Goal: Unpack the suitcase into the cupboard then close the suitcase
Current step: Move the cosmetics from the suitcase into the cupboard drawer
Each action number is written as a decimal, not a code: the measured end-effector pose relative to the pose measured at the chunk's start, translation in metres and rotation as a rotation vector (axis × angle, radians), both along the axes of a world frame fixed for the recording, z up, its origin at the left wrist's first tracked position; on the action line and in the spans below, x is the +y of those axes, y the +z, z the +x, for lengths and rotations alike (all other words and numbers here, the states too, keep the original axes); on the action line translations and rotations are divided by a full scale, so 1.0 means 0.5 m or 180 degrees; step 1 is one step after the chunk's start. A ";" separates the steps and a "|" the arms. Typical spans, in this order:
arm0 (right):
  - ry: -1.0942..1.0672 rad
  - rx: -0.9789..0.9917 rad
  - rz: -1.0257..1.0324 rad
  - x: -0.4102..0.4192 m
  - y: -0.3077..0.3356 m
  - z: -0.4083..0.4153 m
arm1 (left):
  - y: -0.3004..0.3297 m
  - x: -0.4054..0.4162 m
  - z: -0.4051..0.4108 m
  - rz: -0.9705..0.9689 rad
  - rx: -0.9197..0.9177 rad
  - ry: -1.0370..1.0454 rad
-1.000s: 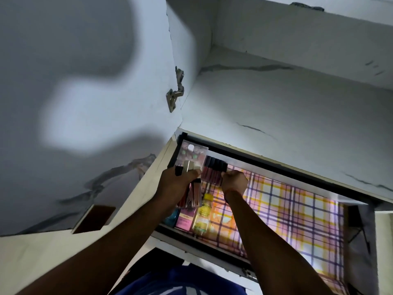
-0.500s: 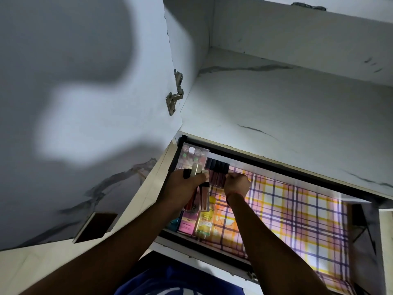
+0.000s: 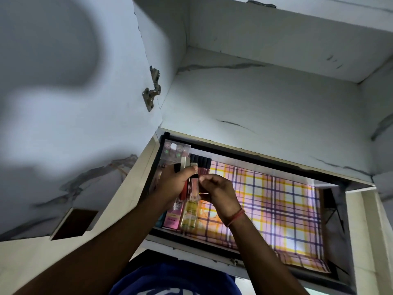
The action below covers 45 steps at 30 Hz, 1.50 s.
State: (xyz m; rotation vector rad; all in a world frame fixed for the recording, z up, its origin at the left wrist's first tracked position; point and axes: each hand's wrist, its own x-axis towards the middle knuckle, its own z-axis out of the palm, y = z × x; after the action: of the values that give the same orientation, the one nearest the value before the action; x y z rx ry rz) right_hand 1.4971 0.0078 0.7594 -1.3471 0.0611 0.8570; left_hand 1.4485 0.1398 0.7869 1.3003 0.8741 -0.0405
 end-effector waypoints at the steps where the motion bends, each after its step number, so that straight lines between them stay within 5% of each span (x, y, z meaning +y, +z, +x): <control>1: -0.0025 -0.0050 0.0002 -0.007 0.001 0.001 | -0.002 -0.006 0.002 0.0031 -0.0025 0.0024; 6: 0.0275 -0.0260 -0.0289 -0.020 -0.007 0.014 | -0.013 -0.019 0.006 0.0068 0.0060 -0.0104; 11: -0.0161 -0.0399 -0.1079 -0.037 -0.071 0.057 | -0.014 -0.019 -0.001 0.0623 0.0366 -0.0104; 15: -0.0147 -0.1103 -0.2506 -0.031 -0.156 0.092 | -0.009 -0.013 -0.009 -0.0152 0.0484 0.0018; 21: 0.0074 -0.1242 -0.3034 0.015 -0.192 0.111 | -0.009 -0.001 -0.029 -0.0487 0.0427 0.0245; 26: 0.0224 -0.1409 -0.3263 0.035 -0.212 0.121 | -0.011 0.020 -0.048 -0.0182 0.0508 0.0279; 42: 0.0240 -0.1965 -0.3149 0.029 -0.191 0.132 | -0.011 0.009 -0.055 0.0062 0.0366 0.0152; 45: 0.0023 -0.1622 -0.1777 0.019 -0.126 0.083 | -0.021 0.005 -0.048 0.0074 0.0405 0.0250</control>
State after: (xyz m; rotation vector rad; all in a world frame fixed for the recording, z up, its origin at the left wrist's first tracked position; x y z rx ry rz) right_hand 1.5384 0.0172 0.6965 -2.0591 -0.1104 0.4906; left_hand 1.4245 0.1423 0.7765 1.2944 1.0365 -0.0519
